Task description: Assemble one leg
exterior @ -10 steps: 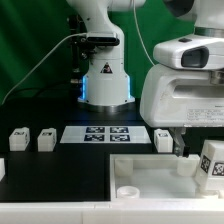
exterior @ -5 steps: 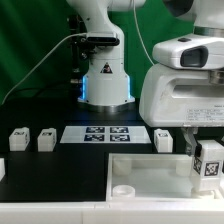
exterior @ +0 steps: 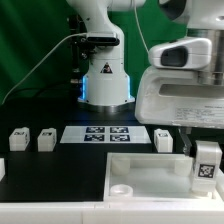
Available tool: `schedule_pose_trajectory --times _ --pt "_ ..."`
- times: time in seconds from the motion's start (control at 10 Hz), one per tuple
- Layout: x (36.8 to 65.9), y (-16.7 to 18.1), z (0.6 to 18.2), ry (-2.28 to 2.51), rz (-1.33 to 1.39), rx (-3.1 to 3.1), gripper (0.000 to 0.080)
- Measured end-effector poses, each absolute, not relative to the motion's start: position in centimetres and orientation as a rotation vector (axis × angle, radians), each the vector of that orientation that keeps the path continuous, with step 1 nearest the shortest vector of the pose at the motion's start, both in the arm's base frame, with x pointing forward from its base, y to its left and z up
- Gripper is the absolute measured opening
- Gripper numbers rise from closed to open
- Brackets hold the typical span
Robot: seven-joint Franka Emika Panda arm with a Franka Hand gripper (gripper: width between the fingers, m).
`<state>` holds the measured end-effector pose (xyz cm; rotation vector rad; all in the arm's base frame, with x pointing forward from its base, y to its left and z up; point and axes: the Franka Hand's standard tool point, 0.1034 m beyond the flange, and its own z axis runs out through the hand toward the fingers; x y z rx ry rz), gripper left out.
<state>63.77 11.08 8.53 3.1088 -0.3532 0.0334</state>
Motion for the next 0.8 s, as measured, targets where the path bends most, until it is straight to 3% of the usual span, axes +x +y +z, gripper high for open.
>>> schedule_pose_trajectory --times 0.5,0.8 --pt "63.92 10.62 8.31 -1.391 0.096 2.901 0.0297" --pt "63.74 10.33 8.25 -1.695 0.074 2.734 0.0297"
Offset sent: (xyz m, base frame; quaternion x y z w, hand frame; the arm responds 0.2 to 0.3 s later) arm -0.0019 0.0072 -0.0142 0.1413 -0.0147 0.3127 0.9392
